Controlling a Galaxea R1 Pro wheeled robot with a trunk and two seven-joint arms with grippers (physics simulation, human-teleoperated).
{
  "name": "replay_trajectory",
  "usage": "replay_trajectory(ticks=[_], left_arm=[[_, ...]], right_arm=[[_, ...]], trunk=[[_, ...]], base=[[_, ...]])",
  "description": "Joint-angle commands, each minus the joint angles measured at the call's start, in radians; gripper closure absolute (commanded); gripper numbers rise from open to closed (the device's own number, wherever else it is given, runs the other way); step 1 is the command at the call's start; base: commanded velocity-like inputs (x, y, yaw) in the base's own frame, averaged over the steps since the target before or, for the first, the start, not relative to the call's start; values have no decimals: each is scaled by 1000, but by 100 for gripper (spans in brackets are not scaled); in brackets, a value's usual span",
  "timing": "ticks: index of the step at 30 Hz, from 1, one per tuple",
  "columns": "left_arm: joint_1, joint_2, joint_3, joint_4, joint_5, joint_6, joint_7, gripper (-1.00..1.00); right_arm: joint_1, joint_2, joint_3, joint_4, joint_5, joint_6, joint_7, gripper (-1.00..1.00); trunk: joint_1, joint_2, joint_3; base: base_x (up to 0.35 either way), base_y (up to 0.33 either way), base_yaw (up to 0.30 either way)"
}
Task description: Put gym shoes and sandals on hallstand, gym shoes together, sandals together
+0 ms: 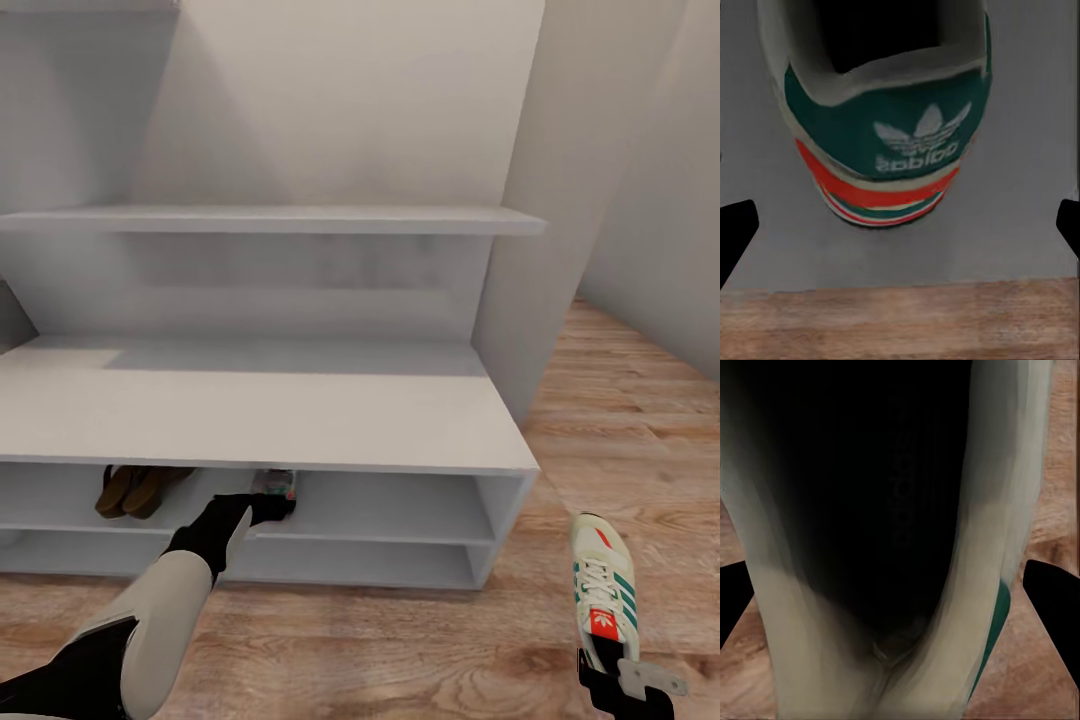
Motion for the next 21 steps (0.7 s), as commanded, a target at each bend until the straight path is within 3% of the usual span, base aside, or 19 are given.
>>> replay_trajectory(ticks=[1, 14, 21], left_arm=[[0, -1, 8, -3, -11, 5, -8, -100], [2, 2, 11, -2, -10, -5, -8, -100], [27, 4, 19, 8, -7, -111, -15, -100]], right_arm=[[0, 0, 9, 0, -6, -2, -6, 100], [0, 0, 9, 0, -6, -2, -6, 100], [0, 0, 10, 0, -6, -2, -6, 100]], trunk=[[-1, 0, -1], [-1, 0, -1], [-1, 0, -1]], base=[[-294, 0, 0], [-326, 46, 0], [-335, 118, 0]])
